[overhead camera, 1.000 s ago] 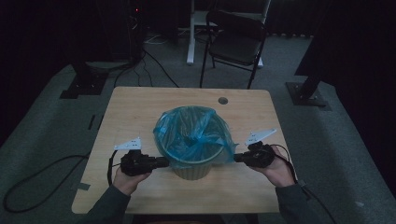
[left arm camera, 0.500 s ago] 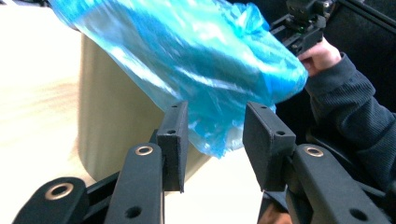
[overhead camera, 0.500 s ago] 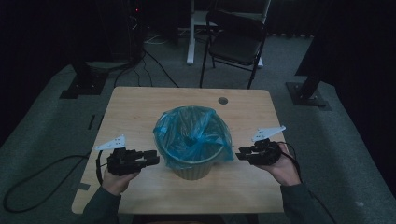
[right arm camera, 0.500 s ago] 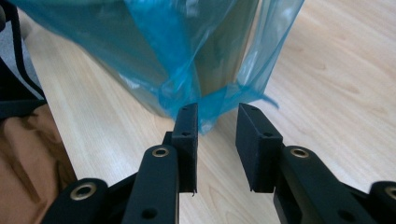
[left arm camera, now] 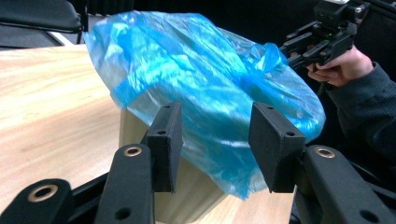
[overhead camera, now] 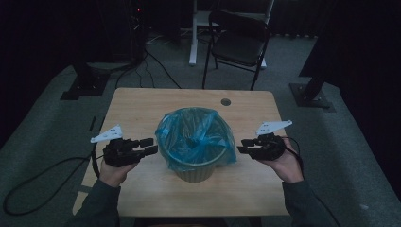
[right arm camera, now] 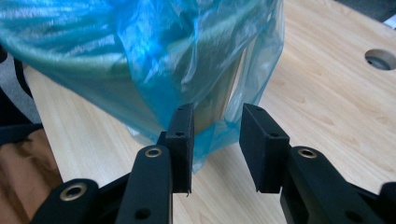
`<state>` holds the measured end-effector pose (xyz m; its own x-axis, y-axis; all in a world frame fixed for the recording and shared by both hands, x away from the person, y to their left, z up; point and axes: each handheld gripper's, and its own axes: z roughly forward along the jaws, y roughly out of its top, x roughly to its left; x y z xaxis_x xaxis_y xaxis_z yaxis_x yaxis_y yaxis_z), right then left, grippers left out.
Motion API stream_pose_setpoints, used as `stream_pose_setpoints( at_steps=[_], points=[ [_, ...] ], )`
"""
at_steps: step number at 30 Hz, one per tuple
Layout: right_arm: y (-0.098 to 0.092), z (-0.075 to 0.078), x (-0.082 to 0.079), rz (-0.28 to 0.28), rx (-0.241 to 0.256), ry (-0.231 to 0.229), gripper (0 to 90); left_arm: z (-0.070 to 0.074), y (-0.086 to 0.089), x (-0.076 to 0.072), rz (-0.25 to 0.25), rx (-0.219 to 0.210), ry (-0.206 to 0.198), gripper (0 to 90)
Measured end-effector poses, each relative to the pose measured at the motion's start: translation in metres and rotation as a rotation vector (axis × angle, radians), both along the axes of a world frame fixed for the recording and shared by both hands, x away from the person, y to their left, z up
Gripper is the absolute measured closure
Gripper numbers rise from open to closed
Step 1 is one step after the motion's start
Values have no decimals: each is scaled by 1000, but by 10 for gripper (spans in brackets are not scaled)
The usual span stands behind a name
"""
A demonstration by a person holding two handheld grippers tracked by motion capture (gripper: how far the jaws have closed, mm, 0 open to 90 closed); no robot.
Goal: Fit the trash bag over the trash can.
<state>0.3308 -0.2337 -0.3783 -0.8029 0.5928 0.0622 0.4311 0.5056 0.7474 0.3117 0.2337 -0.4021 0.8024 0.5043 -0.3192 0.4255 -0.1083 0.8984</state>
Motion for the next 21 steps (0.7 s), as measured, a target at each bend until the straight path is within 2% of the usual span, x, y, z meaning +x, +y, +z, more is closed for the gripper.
stream_pose_setpoints(
  at_steps=[5, 11, 15, 20, 21],
  points=[
    [2, 8, 3, -18, 27, -22, 655, 11, -6, 8, 11, 14, -12, 512],
    [6, 17, 5, -20, 39, -44, 656, 20, -12, 18, 23, 10, -26, 487],
    [8, 23, 6, -23, 55, -56, 653, 23, -16, 22, 26, 2, -32, 479],
    [12, 25, 8, -21, 72, -62, 643, 24, -21, 26, 24, 15, -34, 475],
    [14, 25, 10, -20, 75, -63, 634, 23, -25, 30, 34, 22, -30, 476]
  ],
)
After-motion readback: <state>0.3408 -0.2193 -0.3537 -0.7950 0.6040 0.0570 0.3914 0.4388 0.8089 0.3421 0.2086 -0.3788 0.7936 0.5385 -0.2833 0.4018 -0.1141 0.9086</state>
